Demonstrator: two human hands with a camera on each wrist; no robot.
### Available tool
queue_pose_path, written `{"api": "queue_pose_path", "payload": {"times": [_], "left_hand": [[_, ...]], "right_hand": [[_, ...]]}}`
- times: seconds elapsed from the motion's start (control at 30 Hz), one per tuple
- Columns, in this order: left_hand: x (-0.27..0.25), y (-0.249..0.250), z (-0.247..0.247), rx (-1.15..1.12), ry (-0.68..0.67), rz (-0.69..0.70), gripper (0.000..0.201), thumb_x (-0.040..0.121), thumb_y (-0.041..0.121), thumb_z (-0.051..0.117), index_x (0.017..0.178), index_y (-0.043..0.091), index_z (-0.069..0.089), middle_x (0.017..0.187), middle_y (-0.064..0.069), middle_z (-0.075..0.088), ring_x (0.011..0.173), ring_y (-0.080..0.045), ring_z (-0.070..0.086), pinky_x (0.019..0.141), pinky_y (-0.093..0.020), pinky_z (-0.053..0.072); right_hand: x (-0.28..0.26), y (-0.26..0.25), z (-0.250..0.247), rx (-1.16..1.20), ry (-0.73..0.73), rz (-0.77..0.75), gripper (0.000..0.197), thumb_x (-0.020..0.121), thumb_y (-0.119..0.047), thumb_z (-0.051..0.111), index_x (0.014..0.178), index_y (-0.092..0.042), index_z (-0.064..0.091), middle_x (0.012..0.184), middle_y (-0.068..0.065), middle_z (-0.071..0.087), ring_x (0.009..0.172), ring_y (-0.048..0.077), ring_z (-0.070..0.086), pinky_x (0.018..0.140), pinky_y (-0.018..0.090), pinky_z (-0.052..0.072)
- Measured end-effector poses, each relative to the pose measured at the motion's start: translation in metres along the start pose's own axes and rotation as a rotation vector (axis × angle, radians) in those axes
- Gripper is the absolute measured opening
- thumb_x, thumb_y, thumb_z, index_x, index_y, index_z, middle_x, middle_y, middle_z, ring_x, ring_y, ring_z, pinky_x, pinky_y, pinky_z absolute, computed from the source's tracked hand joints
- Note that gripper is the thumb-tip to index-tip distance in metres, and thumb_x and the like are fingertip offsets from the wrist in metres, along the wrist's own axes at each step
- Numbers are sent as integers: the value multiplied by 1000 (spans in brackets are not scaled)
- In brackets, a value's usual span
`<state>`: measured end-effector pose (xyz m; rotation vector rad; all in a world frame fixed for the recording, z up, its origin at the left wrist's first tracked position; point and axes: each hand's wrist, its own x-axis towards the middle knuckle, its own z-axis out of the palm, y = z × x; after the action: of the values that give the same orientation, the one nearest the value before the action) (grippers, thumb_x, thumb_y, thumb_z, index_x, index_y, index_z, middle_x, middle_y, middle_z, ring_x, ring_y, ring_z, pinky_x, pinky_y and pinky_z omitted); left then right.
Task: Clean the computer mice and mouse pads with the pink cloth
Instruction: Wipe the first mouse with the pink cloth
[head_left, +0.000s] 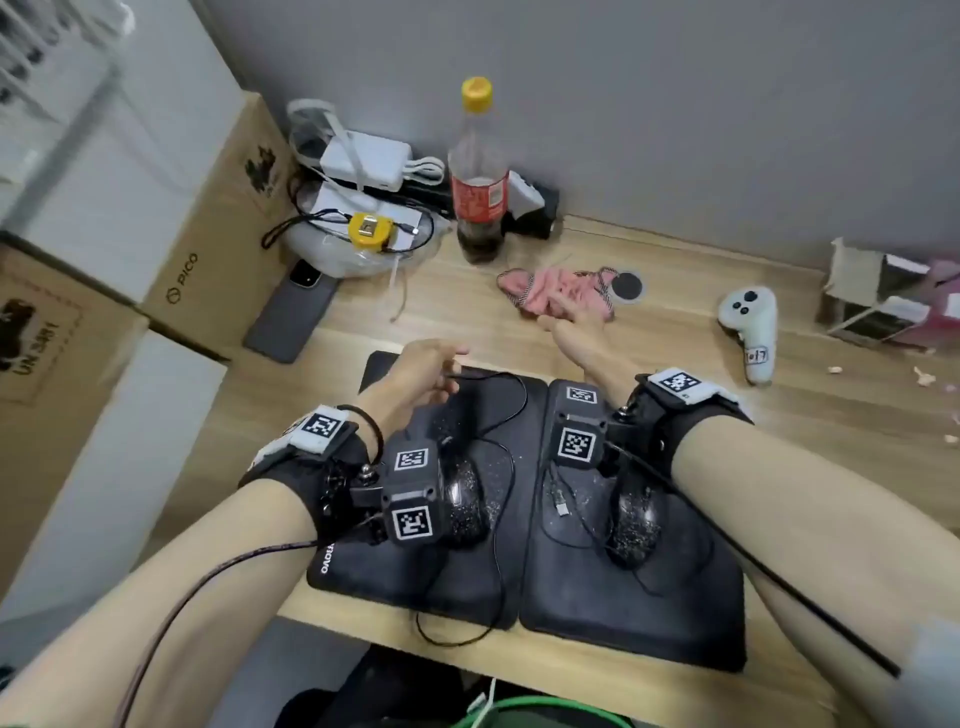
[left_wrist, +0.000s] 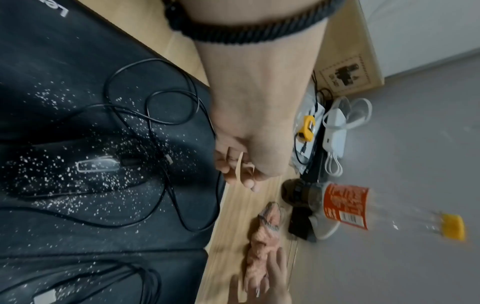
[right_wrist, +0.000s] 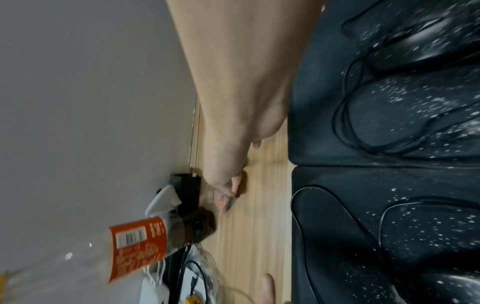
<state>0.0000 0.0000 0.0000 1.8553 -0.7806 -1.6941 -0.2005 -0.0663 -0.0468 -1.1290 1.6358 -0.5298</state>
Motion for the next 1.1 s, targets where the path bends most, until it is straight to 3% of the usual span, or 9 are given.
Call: {"api": "queue_pose_path", "payload": {"times": [0.17,0.3,0.43,0.53,0.63,0.7,0.8,0.93,1.1], "left_hand": [[0,-20,-25,12,65,-31,22,95,13,45,100,22,65,63,6,52,53,-10,49,52,-19,39],[-1,-35,-41,56,71,-8,19,93,15,48,97,23,65,65,7,53,55,-10,50,56,-20,36],[-4,-45,-48,104,60,-4,18,94,18,50,91,26,66,69,7,57,56,-8,54,56,-20,37],[-9,-47,-51,118,15,17,17,95,19,49,93,25,65,72,5,58,55,-8,54,56,-21,38],[-15,-50,-56,131,-34,36,15,95,19,51,93,24,65,72,4,57,55,-9,55,55,-21,38],[-20,-55,-61,137,-65,35,13,94,18,53,92,22,65,73,3,58,55,-10,56,54,-20,39],[-26,-62,-67,144,-127,7,11,93,15,53,91,18,63,77,0,59,60,-12,59,56,-20,43],[-42,-66,-62,187,-244,-52,12,96,13,48,96,12,59,77,-4,62,68,-17,61,67,-22,49],[-58,-76,-51,283,-269,-179,20,100,21,40,111,6,49,92,-12,65,73,-22,64,64,-22,54]], "right_hand": [[31,-5,16,-256,-30,132,75,87,-58,51,150,-45,15,162,10,-9,148,33,-16,114,55,-13],[40,14,28,-521,-21,168,76,81,-66,48,136,-15,49,162,10,10,149,34,0,119,55,-1],[24,16,35,-481,166,146,42,70,-60,67,70,-20,56,113,14,65,117,32,56,105,45,41],[19,33,36,-358,200,198,64,45,-50,82,95,-14,65,91,8,69,93,28,67,77,40,57],[-14,25,43,-260,221,195,20,76,-22,76,75,-14,58,79,6,62,83,25,62,65,34,51],[-34,21,45,-60,242,174,26,85,-32,71,69,-17,57,74,4,63,75,22,64,69,33,54],[-65,11,44,285,264,188,17,90,-24,63,99,-10,64,87,3,67,76,20,69,58,26,56],[-119,1,42,299,-109,266,11,94,0,45,101,1,53,77,17,69,44,16,65,34,18,39],[-143,22,57,169,-222,369,17,95,-14,54,99,3,54,65,16,69,47,21,63,47,28,50]]}}
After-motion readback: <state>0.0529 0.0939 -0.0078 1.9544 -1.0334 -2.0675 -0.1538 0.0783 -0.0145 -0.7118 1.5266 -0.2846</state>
